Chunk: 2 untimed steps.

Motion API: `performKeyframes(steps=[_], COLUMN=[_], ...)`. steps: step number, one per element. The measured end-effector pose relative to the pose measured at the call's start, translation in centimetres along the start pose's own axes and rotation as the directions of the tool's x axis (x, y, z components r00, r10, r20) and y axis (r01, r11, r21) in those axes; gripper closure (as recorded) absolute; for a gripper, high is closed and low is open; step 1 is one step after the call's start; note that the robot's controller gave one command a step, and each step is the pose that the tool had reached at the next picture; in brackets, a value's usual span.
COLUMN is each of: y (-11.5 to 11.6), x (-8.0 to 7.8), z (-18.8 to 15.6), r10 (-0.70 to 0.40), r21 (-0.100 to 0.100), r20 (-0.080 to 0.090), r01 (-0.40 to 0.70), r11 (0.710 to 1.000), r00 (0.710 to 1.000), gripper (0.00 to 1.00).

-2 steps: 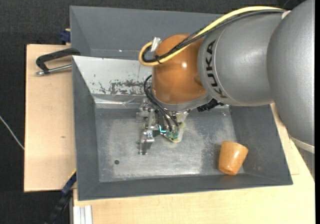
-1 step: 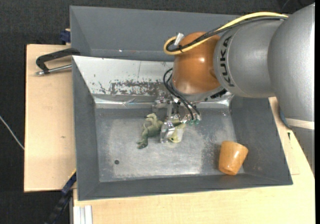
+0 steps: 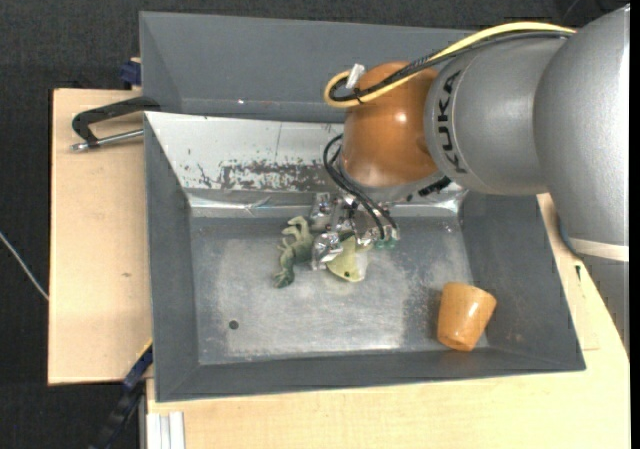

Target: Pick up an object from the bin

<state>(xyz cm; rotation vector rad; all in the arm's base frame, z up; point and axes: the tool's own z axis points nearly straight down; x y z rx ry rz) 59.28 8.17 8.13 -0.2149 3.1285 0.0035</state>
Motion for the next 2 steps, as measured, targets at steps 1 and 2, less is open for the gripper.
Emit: performKeyframes(steps=[1, 2], y=[-1.1, 4.1], x=[1.8, 0.8], z=[-14.3, -14.5], r10=[-0.008, -0.225], r21=[0.001, -0.001], r20=[0.008, 0.002], r01=[0.008, 0.225], r11=[1.000, 0.974], r00=[1.000, 0.974], gripper=[1.00, 1.00])
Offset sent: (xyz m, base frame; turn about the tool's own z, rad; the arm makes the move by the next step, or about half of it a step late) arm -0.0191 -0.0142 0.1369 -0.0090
